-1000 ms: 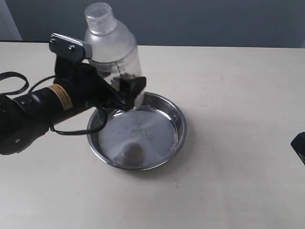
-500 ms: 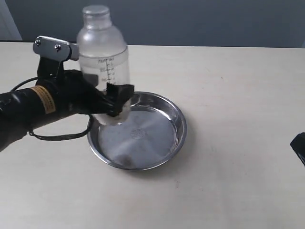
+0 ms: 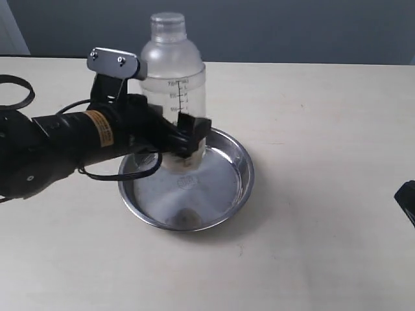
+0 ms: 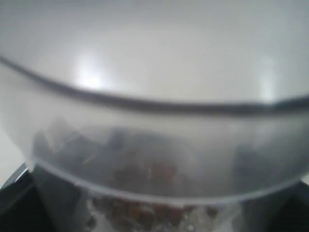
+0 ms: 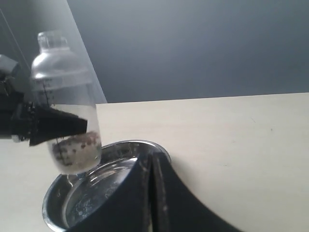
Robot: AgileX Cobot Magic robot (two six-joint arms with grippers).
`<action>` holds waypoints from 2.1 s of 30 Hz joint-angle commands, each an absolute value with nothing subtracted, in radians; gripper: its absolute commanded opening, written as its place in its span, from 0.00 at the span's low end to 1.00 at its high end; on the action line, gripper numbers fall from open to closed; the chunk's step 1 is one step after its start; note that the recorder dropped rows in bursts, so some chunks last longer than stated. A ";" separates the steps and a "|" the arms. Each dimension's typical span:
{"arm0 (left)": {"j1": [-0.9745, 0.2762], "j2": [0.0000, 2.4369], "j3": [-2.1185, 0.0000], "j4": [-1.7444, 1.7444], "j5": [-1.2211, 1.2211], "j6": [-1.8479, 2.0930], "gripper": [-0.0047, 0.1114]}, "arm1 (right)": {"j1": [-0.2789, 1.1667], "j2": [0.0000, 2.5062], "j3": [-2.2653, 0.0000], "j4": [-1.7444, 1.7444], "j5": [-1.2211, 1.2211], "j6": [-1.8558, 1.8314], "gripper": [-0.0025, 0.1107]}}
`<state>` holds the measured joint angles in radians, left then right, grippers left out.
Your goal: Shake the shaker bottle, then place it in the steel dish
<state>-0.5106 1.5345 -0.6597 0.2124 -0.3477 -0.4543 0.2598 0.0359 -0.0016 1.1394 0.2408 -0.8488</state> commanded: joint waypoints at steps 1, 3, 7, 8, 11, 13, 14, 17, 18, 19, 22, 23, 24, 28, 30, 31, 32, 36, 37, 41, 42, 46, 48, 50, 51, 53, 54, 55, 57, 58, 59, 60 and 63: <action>-0.565 1.560 -0.682 -0.016 -0.438 -0.221 0.04 | 0.259 0.032 0.000 1.142 0.238 -0.852 0.01; -0.562 1.550 -0.682 -0.062 -0.301 -0.130 0.04 | 0.259 0.032 0.000 1.142 0.238 -0.852 0.01; -0.572 1.503 -0.673 -0.130 -0.332 -0.115 0.04 | 0.259 0.032 0.000 1.142 0.238 -0.852 0.01; -0.590 1.485 -0.673 -0.114 -0.389 -0.109 0.04 | 0.259 0.032 0.000 1.142 0.238 -0.852 0.01; -0.601 1.546 -0.647 -0.194 -0.396 -0.016 0.04 | 0.259 0.032 0.000 1.142 0.238 -0.852 0.01; -0.601 1.621 -0.624 -0.270 -0.471 -0.018 0.04 | 0.259 0.032 0.000 1.142 0.238 -0.852 0.01; -0.604 1.615 -0.624 -0.240 -0.531 -0.033 0.04 | 0.259 0.032 0.000 1.142 0.238 -0.852 0.01; -0.631 1.498 -0.662 -0.188 -0.585 -0.033 0.04 | 0.259 0.032 0.000 1.142 0.236 -0.852 0.01; -0.633 1.478 -0.674 -0.213 -0.545 0.000 0.04 | 0.259 0.032 0.000 1.142 0.236 -0.852 0.01; -0.633 1.485 -0.676 -0.243 -0.473 0.067 0.04 | 0.259 0.032 0.000 1.142 0.238 -0.852 0.01; -0.618 1.622 -0.622 -0.385 -0.411 0.104 0.04 | 0.259 0.032 0.000 1.142 0.236 -0.852 0.01; -0.621 1.633 -0.616 -0.366 -0.437 0.058 0.04 | 0.259 0.032 0.000 1.142 0.236 -0.852 0.01; -0.624 1.621 -0.616 -0.309 -0.463 0.000 0.04 | 0.259 0.032 0.000 1.142 0.236 -0.852 0.01; -0.631 1.435 -0.716 -0.211 -0.492 0.044 0.04 | 0.259 0.032 0.000 1.142 0.234 -0.852 0.01; -0.627 1.435 -0.743 -0.273 -0.364 0.180 0.04 | 0.259 0.032 0.000 1.142 0.236 -0.852 0.01; -0.614 1.481 -0.724 -0.364 -0.328 0.240 0.04 | 0.259 0.032 0.000 1.142 0.236 -0.852 0.01; -0.607 1.531 -0.698 -0.449 -0.338 0.246 0.04 | 0.259 0.032 0.000 1.142 0.236 -0.852 0.01; -0.641 1.545 -0.665 -0.337 -0.585 0.110 0.04 | 0.259 0.032 0.000 1.142 0.236 -0.852 0.01; -0.641 1.478 -0.716 -0.313 -0.526 0.153 0.04 | 0.259 0.032 0.000 1.142 0.236 -0.852 0.01; -0.641 1.648 -0.655 -0.372 -0.464 0.091 0.04 | 0.259 0.032 0.000 1.142 0.236 -0.852 0.01; -0.644 1.647 -0.649 -0.312 -0.497 0.028 0.04 | 0.259 0.032 0.000 1.142 0.236 -0.852 0.01; -0.637 1.507 -0.706 -0.327 -0.419 0.163 0.04 | 0.259 0.032 0.000 1.142 0.236 -0.852 0.01; -0.626 1.634 -0.648 -0.356 -0.471 0.065 0.04 | 0.259 0.032 0.000 1.142 0.236 -0.852 0.01; -0.632 1.548 -0.648 -0.202 -0.621 -0.095 0.04 | 0.259 0.032 0.000 1.142 0.236 -0.852 0.01; -0.632 1.499 -0.668 -0.191 -0.626 -0.088 0.04 | 0.259 0.032 0.000 1.142 0.236 -0.852 0.01; -0.632 1.453 -0.698 -0.197 -0.532 0.029 0.04 | 0.259 0.032 0.000 1.142 0.236 -0.852 0.01; -0.628 1.468 -0.698 -0.261 -0.462 0.092 0.04 | 0.259 0.032 0.000 1.142 0.236 -0.852 0.01; -0.616 1.515 -0.687 -0.330 -0.413 0.135 0.04 | 0.259 0.032 0.000 1.142 0.234 -0.852 0.01; -0.609 1.615 -0.645 -0.374 -0.436 0.104 0.04 | 0.259 0.032 0.000 1.142 0.234 -0.852 0.01; -0.611 1.622 -0.630 -0.345 -0.475 0.040 0.04 | 0.259 0.032 0.000 1.142 0.236 -0.852 0.01; -0.614 1.607 -0.628 -0.285 -0.520 -0.014 0.04 | 0.259 0.032 0.000 1.142 0.236 -0.852 0.01; -0.615 1.565 -0.631 -0.221 -0.568 -0.059 0.04 | 0.259 0.032 0.000 1.142 0.236 -0.852 0.01; -0.615 1.433 -0.690 -0.180 -0.562 -0.018 0.04 | 0.259 0.032 0.000 1.142 0.236 -0.852 0.01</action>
<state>-0.6095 1.5670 -0.6249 -0.2507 -0.4257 -0.0303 0.2598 0.0359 -0.0016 1.1394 0.2432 -0.8488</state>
